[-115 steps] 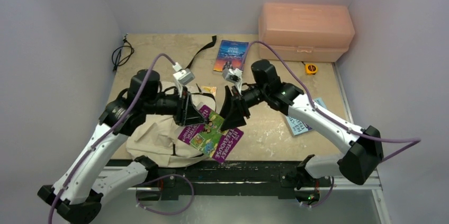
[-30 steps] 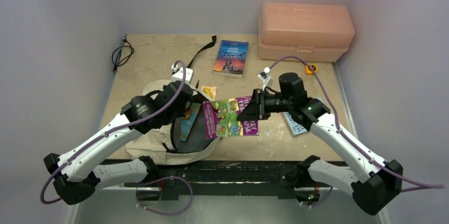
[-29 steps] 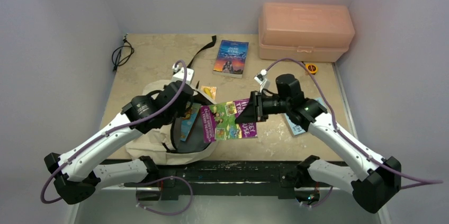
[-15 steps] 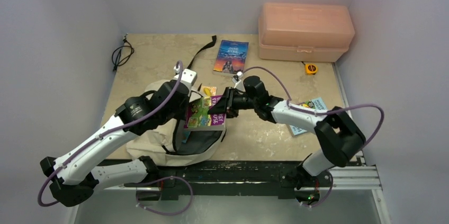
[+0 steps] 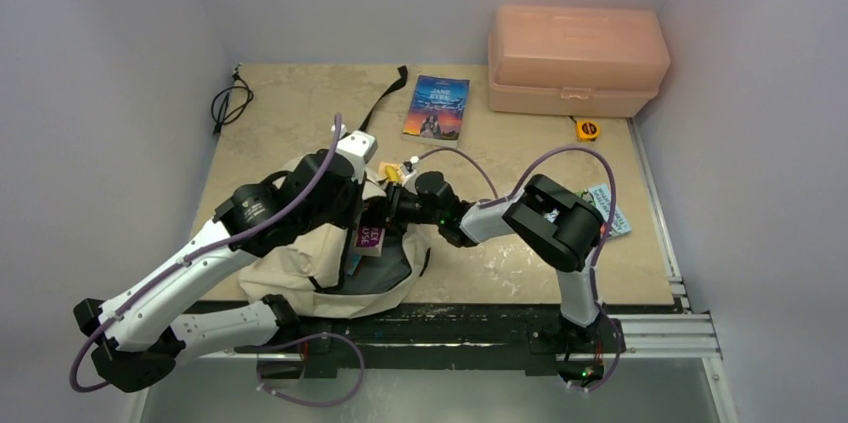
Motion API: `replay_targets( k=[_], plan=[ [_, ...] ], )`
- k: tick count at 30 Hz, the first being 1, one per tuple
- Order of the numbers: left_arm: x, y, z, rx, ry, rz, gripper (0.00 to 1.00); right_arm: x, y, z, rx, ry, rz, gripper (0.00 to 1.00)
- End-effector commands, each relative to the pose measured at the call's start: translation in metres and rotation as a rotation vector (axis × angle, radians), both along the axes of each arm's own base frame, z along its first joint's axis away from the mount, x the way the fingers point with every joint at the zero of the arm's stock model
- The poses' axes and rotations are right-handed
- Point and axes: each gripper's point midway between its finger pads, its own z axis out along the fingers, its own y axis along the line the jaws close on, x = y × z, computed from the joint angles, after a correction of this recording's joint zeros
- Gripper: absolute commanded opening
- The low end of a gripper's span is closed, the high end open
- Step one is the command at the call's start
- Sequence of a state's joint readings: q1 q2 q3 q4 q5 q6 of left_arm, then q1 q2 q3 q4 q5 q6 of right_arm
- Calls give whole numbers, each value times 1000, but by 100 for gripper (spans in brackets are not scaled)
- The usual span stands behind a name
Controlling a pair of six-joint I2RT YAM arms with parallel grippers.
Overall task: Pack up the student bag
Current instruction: Place the book in the student bag.
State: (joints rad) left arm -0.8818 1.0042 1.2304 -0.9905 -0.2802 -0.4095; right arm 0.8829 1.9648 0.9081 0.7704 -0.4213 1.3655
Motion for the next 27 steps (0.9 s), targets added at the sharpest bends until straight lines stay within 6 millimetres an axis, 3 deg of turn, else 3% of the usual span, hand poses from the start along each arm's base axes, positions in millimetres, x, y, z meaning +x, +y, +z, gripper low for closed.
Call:
replay_targets(
  k=[1, 3, 6, 10, 13, 22, 27],
  plan=[
    [15, -14, 25, -111, -87, 30, 0, 18, 13, 62, 160, -202, -46, 42],
    [15, -9, 22, -102, -89, 52, 0, 14, 7, 53, 105, -230, -35, 60],
    [15, -6, 20, -109, -92, 63, 0, 2, -7, 32, -32, -247, 12, 71],
    [13, -7, 16, -109, -80, 57, 0, -22, -30, 7, -121, -241, 80, 74],
    [12, -7, 14, -104, -74, 58, 0, -37, -40, 3, -111, -229, 122, 86],
    [11, -5, 12, -99, -69, 64, 0, -47, -64, 18, -202, -308, 141, 89],
    [8, -4, 11, -109, -56, 69, 0, -56, -87, -6, -310, -349, 171, 99]
  ],
)
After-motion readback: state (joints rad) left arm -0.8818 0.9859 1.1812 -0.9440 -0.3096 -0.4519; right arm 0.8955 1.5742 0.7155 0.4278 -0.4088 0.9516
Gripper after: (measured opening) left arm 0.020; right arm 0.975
